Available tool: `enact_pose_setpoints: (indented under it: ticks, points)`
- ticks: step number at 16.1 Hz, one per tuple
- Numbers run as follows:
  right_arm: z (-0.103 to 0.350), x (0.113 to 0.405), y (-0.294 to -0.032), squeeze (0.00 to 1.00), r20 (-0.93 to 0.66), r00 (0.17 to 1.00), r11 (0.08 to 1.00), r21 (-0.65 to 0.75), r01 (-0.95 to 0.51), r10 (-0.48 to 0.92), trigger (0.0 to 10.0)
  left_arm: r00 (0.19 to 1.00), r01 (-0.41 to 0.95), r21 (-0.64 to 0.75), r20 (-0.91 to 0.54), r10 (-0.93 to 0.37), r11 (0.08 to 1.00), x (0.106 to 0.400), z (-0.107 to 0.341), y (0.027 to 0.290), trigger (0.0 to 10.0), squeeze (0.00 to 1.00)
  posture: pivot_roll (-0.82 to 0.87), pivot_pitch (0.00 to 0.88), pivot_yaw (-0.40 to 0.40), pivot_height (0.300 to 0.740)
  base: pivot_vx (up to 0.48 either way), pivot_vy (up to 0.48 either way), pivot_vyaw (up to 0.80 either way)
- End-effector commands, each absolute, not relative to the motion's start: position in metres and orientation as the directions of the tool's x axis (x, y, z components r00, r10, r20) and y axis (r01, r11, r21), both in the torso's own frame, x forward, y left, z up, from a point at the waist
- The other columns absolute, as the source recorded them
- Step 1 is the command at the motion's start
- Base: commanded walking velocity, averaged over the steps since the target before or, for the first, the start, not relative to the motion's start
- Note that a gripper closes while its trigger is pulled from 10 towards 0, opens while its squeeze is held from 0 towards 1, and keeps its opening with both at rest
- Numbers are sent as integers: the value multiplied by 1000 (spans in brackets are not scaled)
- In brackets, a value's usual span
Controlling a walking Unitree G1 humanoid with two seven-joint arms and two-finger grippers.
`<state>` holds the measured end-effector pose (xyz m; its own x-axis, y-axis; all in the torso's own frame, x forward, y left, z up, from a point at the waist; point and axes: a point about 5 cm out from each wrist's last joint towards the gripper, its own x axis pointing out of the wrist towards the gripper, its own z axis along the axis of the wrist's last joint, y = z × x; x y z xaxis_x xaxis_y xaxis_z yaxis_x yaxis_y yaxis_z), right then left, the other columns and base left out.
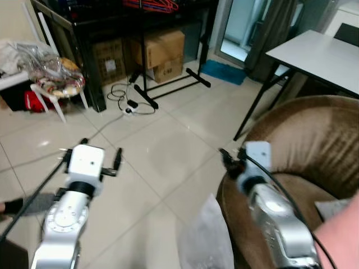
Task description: Move the pillow to the sofa from floor
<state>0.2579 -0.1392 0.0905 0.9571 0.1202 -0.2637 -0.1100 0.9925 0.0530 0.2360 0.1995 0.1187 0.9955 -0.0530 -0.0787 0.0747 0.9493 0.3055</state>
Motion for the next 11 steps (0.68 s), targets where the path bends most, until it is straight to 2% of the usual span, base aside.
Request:
enact_pose_setpoints:
  ticks: [1,4,11]
  points:
    - [86,255,-150,0,-277,957,996,46,-79,89,10000,991,126,291,-78,-107,948,234,114,191,10000,184,14,0,-59,740,0,0,0]
    - [81,257,-162,0,-286,957,999,22,-35,40,10000,989,137,303,-90,-115,943,236,110,194,10000,180,18,0,-67,725,0,0,0]
    - [81,263,-160,0,-302,951,997,22,-68,71,10000,989,136,301,-97,-112,944,242,108,193,10000,173,23,0,-73,655,0,0,0]
